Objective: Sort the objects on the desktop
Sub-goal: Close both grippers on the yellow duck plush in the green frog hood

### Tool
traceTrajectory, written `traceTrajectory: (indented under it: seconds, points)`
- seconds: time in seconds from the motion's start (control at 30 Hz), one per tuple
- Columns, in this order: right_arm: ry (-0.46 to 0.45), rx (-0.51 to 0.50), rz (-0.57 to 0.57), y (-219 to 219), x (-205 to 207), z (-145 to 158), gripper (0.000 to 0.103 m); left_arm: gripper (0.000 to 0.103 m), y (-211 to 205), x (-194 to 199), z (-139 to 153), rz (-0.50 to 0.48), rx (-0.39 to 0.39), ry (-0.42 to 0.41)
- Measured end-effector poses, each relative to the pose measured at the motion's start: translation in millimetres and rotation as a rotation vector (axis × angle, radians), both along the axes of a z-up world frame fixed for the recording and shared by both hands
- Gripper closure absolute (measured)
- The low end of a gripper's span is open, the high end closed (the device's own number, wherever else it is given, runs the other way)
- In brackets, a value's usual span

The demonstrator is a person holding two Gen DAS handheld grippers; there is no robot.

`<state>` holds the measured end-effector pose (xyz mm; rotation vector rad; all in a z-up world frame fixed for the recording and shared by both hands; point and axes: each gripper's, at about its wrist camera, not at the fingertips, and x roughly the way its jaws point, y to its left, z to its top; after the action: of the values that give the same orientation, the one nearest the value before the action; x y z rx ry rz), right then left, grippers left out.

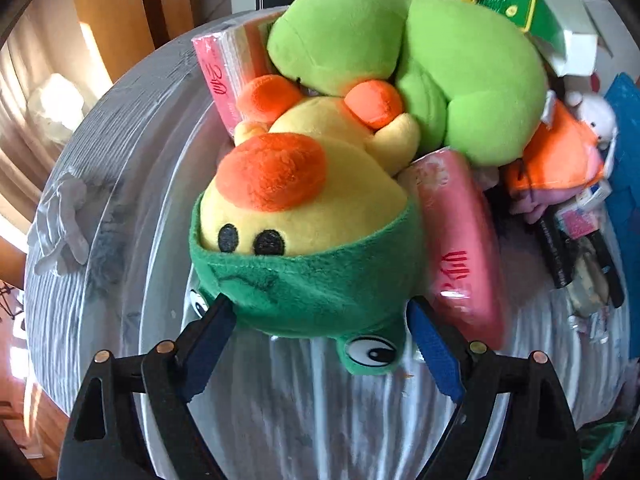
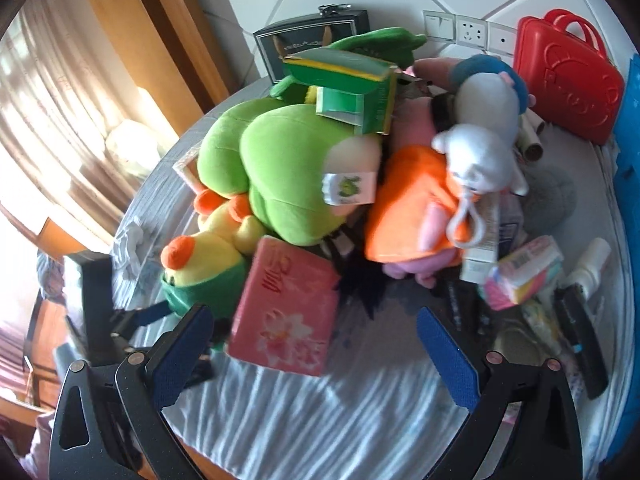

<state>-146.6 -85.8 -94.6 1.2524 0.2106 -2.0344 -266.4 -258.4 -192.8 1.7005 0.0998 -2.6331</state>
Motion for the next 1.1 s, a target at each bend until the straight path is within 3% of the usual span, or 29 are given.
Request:
traceTrajectory:
  seconds: [0.1, 0.27, 0.43, 0.57, 0.7, 0.87, 0.93, 1.0, 1.07, 1.1]
  points:
    - [0.019, 0.031, 0.048, -21, 8, -5, 0.000, 0.016, -21, -2, -10, 0.021, 0.042, -0.027]
    - [0.044, 0.064, 0.149, -48, 10, -17, 0.000, 0.015, -62, 12, -6, 0.088, -0.004, -0.017]
    - [0.007, 0.039, 0.222, -64, 13, -25, 0.000, 0.015, -84, 26, 8, 0.155, -0.162, -0.001]
    - [-0.006, 0.034, 0.268, -69, 13, -29, 0.000, 0.016, -86, 37, 19, 0.190, -0.060, -0.007]
    - [-0.016, 0.030, 0.293, -68, 10, -29, 0.000, 0.016, -70, 46, 50, 0.205, 0.006, 0.070]
    - [-0.012, 0.034, 0.280, -58, 3, -27, 0.000, 0.016, -65, 17, 55, 0.332, 0.100, 0.087]
    - [-0.015, 0.042, 0.281, -52, -1, -27, 0.000, 0.016, -58, 4, 43, 0.331, 0.072, 0.058]
    - [-0.009, 0.055, 0.282, -50, -5, -27, 0.000, 0.017, -51, -4, 20, 0.312, -0.004, 0.001]
    - [-0.011, 0.072, 0.293, -50, -9, -28, 0.000, 0.025, -51, 1, 6, 0.328, -0.049, -0.024]
    - [-0.016, 0.077, 0.306, -53, -11, -29, 0.000, 0.035, -57, 7, -1, 0.365, -0.100, -0.047]
